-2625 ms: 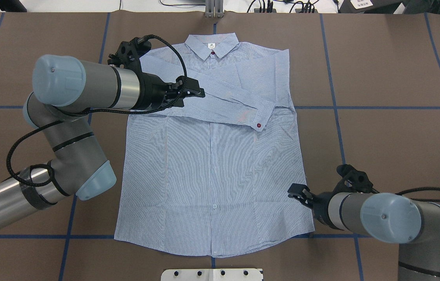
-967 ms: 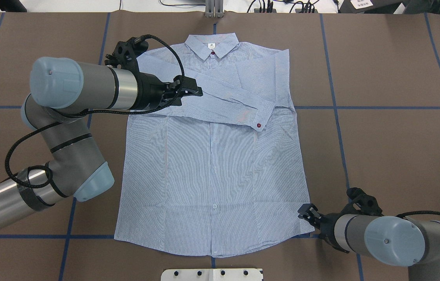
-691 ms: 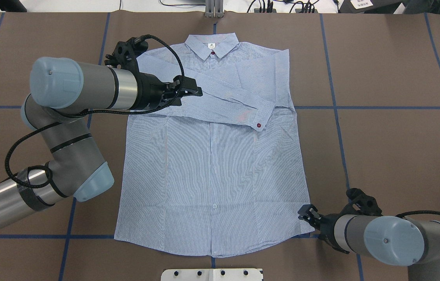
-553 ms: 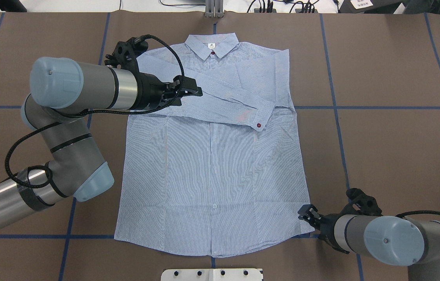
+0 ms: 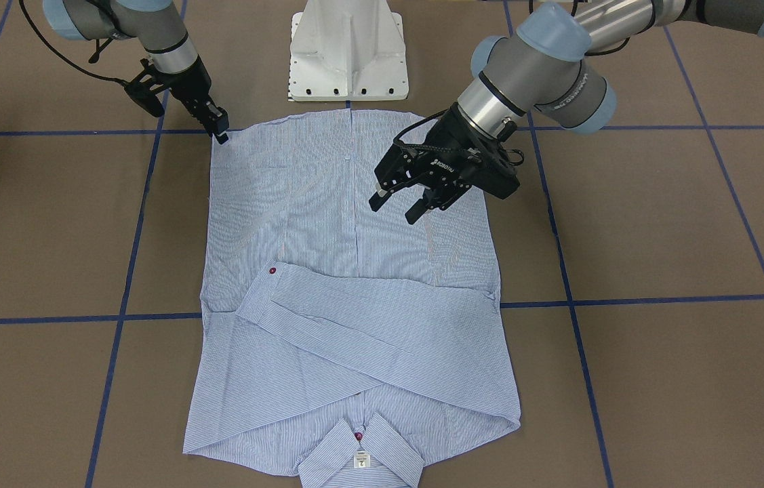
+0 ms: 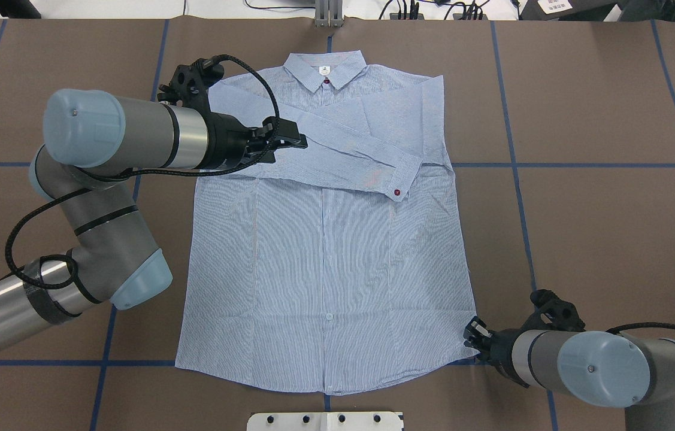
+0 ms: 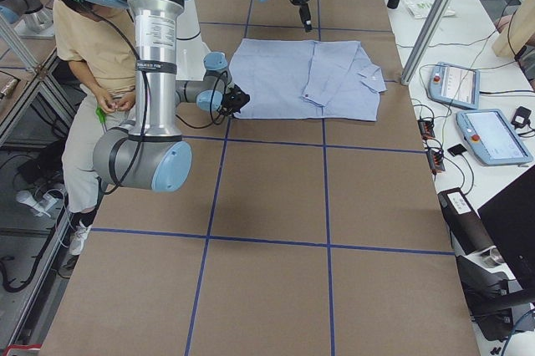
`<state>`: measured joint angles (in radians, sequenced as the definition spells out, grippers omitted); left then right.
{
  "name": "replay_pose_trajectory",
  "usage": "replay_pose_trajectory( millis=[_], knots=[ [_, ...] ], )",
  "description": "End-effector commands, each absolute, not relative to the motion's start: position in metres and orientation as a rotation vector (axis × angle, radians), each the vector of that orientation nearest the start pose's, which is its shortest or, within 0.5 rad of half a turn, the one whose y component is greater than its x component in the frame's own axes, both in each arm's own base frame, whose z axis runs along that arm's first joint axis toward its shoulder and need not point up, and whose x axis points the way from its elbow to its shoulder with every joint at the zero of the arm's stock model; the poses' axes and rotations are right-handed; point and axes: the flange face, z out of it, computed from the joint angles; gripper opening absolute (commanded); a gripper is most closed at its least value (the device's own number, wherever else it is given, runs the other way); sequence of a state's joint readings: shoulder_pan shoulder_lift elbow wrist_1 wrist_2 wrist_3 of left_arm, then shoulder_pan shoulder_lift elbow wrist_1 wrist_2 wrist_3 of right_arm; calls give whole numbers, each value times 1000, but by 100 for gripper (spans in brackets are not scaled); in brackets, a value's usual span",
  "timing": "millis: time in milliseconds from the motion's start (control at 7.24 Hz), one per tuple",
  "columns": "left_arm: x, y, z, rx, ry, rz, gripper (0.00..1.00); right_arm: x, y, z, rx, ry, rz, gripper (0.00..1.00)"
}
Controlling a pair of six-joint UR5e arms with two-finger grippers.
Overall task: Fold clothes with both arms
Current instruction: 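Move the left gripper down to the hem corner nearest it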
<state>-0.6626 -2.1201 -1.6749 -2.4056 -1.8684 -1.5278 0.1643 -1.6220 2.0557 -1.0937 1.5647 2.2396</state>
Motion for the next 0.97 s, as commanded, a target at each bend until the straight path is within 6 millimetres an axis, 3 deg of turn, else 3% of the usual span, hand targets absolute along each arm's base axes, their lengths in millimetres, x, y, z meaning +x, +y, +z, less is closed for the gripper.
replay_pose_trajectory(
  millis=[0,276,414,553,829],
  knots=[
    [434,-471,200,282,1468,-279,77,-445,-210,403,-229,-910,777,0],
    [430,-470,198,286,1473,-280,77,-440,-210,396,-234,-925,775,0],
    [412,-453,216,274,1469,-285,77,-436,-208,391,-244,-932,769,0],
    [392,-429,242,249,1449,-287,77,-435,-205,387,-257,-937,758,0],
    [391,-365,312,135,1358,-282,76,-428,-200,377,-280,-949,731,0]
  ],
)
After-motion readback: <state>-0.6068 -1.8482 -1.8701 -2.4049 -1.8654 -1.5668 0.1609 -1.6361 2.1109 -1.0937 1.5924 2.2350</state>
